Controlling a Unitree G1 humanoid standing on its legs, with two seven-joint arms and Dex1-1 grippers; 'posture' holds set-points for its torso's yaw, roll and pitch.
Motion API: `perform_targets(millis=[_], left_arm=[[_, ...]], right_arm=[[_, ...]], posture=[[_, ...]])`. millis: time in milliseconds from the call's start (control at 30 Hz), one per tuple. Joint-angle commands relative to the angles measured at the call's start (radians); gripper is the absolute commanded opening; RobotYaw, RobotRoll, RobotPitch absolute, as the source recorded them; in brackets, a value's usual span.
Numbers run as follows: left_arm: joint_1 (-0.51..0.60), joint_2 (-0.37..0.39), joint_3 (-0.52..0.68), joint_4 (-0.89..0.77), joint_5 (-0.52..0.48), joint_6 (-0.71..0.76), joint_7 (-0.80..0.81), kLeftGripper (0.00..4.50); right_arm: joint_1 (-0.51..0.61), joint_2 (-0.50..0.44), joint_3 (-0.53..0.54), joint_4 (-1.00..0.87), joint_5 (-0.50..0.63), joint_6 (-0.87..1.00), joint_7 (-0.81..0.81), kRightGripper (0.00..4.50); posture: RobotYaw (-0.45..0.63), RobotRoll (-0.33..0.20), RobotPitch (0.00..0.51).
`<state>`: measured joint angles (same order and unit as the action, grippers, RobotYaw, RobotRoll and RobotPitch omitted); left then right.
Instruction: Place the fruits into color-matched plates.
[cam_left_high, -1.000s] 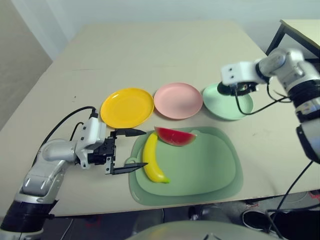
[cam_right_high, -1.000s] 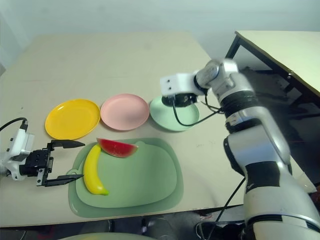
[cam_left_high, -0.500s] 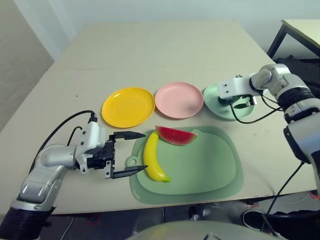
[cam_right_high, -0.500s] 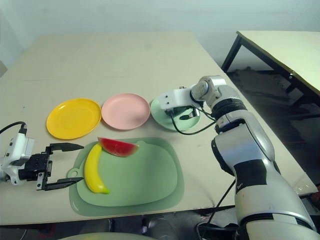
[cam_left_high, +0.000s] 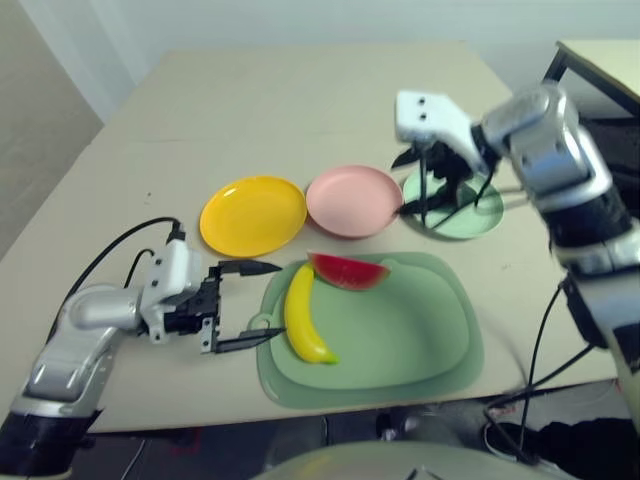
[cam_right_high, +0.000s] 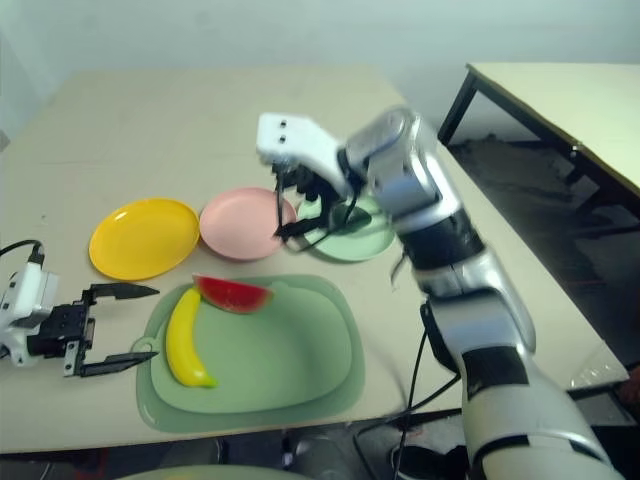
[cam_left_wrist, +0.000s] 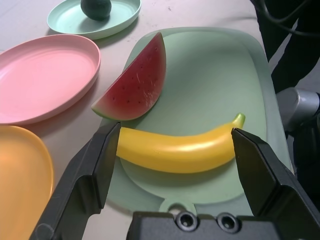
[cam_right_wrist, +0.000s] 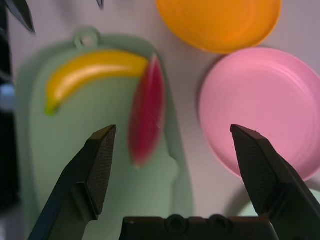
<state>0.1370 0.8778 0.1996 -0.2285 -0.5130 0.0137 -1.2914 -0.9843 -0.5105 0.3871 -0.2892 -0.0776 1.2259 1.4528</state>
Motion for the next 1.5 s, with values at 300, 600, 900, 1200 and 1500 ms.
perform_targets(millis=[300,600,900,1200,1500], left_arm=[[0.011,0.024,0.027,0.017,0.016,-0.013,-0.005,4.50],[0.011,0.024,0.031,0.014,0.022,-0.011,0.000,4.50],[0.000,0.024,0.023,0.018,0.030,-0.011,0.000,4.50],[0.004,0.017,0.028,0.009,0.036,-0.013,0.007,4.50],[0.010,0.013,0.029,0.001,0.035,-0.020,0.016,4.50]], right_arm=[[0.053,0.150,0.110,0.006,0.126,0.088,-0.370,4.45],[0.102,0.160,0.232,0.078,0.169,-0.008,-0.475,4.45],[0.123,0.243,0.276,0.240,0.147,-0.117,-0.588,4.45],[0.125,0.252,0.380,0.365,0.077,-0.249,-0.608,4.45],[0.146,0.200,0.448,0.340,0.044,-0.268,-0.561,4.04]], posture=[[0.09,0.000,0.027],[0.09,0.000,0.032],[0.09,0.000,0.036],[0.11,0.000,0.034],[0.11,0.000,0.032]])
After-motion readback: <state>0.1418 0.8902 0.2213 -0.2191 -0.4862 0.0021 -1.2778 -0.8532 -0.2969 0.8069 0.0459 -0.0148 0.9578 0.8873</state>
